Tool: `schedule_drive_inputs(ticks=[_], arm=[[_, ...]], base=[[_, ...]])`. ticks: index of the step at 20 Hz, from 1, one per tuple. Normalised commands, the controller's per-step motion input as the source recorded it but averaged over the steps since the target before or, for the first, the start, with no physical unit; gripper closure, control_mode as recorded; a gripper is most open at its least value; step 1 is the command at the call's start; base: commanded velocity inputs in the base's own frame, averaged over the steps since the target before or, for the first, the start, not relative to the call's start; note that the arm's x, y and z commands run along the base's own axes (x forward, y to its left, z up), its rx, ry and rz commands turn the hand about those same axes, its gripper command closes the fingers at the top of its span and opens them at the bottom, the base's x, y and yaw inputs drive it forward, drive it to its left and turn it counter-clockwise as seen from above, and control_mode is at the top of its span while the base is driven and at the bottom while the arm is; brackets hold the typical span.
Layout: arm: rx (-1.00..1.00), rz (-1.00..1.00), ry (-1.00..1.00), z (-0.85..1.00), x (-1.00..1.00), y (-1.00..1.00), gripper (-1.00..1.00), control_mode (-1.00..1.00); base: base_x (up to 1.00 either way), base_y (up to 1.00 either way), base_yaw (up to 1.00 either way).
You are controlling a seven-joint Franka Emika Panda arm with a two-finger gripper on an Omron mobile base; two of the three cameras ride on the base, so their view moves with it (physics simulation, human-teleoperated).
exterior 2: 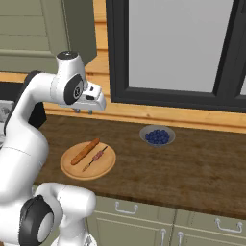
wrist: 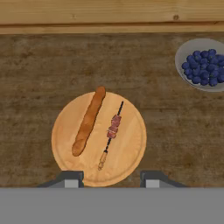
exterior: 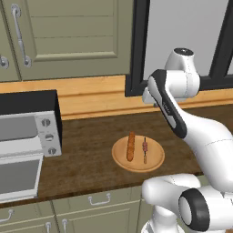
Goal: Pick up the kebab skewer and baguette bread, and place them inside the toaster oven. Close the toaster oven door and start by setting the timer.
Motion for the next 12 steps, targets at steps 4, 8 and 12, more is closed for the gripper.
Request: schedule_drive_inputs(ticks=[4,8,12], arm=[[0.00,0.00,0.00,0.00,0.00,0.00,-1.00,-1.00],[0.00,0.00,0.00,0.00,0.00,0.00,-1.00,-1.00],[0.00,0.00,0.05,-0.23,-0.18,0.00,-1.00,-1.00]], base=[[0.00,0.00,0.00],[0.00,0.00,0.00],[0.00,0.00,0.00]])
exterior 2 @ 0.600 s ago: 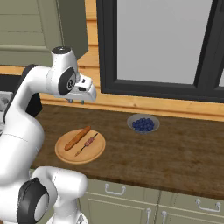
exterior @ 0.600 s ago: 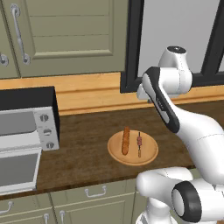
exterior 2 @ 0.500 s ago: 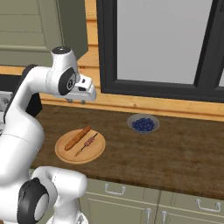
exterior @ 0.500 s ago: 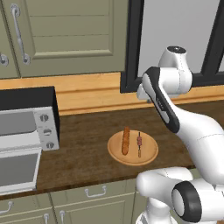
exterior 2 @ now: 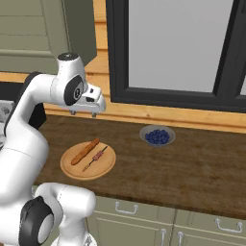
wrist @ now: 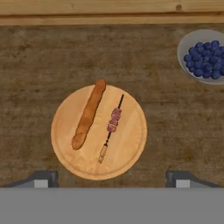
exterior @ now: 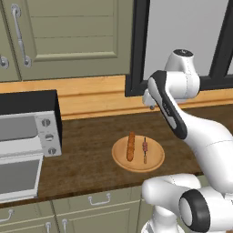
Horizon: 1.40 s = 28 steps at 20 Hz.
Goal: Pick up the kebab skewer and baguette bread, and place them inside the toaster oven. Close the toaster oven door and start by setting the timer.
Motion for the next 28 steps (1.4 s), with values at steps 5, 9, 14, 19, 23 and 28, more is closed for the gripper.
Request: schedule_drive_inputs(ticks=[5,9,14,19,23,28], arm=[[0.00,-0.03,0.03,-0.55,-0.29,0.00,-1.00,-1.00],[0.01,-0.06,0.01,-0.67,-0.08,0.00,-1.00,-1.00],[0.00,-0.10,0.02,-0.80,0.00,0.00,-1.00,-1.00],[0.00,-0.03,0.01,-0.69,0.00,0.04,-1.00,-1.00],[0.00,-0.05,0.00,-0.57,0.00,0.09,-1.00,-1.00],[0.00,-0.08,0.00,-0.50,0.04,0.13,-1.00,-1.00]], base=[[0.00,0.00,0.00],[0.00,0.00,0.00],[0.00,0.00,0.00],[0.00,0.00,0.00],[0.00,0.00,0.00],[0.00,0.00,0.00]])
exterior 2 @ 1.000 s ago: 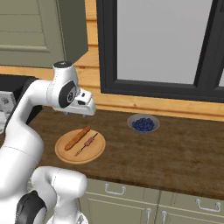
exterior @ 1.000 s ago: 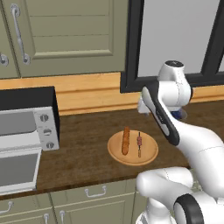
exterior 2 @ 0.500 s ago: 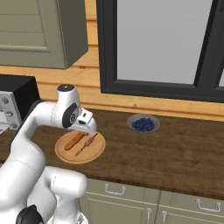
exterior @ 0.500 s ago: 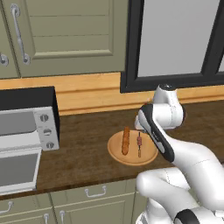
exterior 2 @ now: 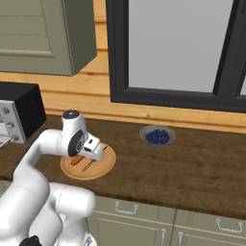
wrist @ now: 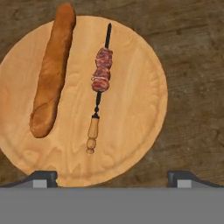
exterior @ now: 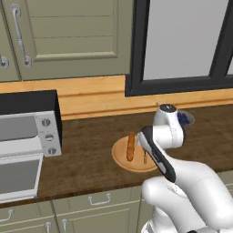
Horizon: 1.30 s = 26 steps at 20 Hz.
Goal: Pick up the kebab skewer and baguette bread, and place them inside the toaster oven. Close the toaster oven door and start by setting the timer.
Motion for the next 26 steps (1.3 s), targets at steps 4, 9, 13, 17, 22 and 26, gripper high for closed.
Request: schedule_drive_inputs(ticks=[4,9,13,17,22,26], arm=[[0.01,-0.04,0.03,-0.40,0.11,0.02,-1.00,-1.00],[0.00,-0.02,0.03,-0.42,0.23,0.04,-1.00,-1.00],[0.00,-0.01,0.06,-0.41,0.13,0.07,-1.00,-1.00],[0.00,-0.01,0.06,-0.44,0.19,0.09,-1.00,-1.00],[0.00,0.00,0.04,-0.43,0.06,0.06,-1.00,-1.00],[0.00,0.00,0.00,-0.43,0.00,0.01,-1.00,-1.00]], base=[[0.00,0.00,0.00],[0.00,0.00,0.00],[0.00,0.00,0.00],[0.00,0.00,0.00],[0.00,0.00,0.00],[0.00,0.00,0.00]])
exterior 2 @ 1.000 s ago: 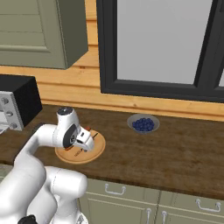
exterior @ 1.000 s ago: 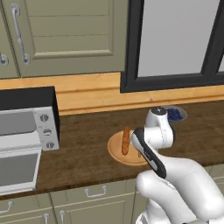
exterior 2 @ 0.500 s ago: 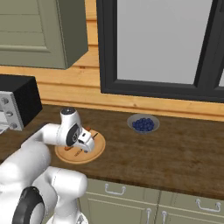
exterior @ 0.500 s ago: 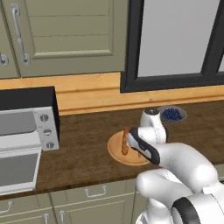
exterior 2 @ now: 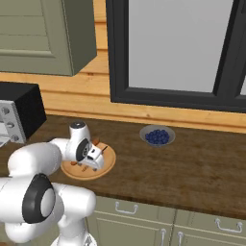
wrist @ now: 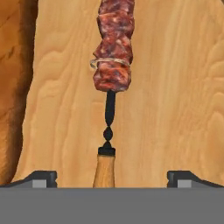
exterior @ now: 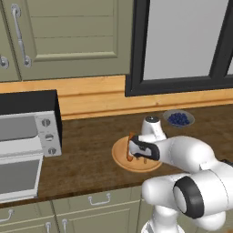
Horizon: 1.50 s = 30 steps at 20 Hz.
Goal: Pick up the kebab skewer and baguette bread, and place them inside the toaster oven. Close the toaster oven door and start by setting the timer.
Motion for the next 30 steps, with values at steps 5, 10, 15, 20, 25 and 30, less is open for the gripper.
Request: schedule_drive_inputs(ticks=[5,10,15,20,25,30], arm=[[0.00,0.00,0.00,-0.31,0.00,0.00,-1.00,-1.00],[0.00,0.00,0.00,-0.14,0.00,0.00,-1.00,-1.00],[0.00,0.00,0.00,0.00,0.00,0.00,1.00,-1.00],[0.00,0.00,0.00,0.00,0.00,0.00,1.00,-1.00],[0.03,0.00,0.00,-0.26,-0.09,-0.02,1.00,-1.00],[0.01,0.00,0.00,-0.19,-0.01,0.00,1.00,-1.00]], base=[[0.00,0.00,0.00],[0.00,0.00,0.00],[0.00,0.00,0.00],[0.00,0.00,0.00],[0.00,0.00,0.00],[0.00,0.00,0.00]])
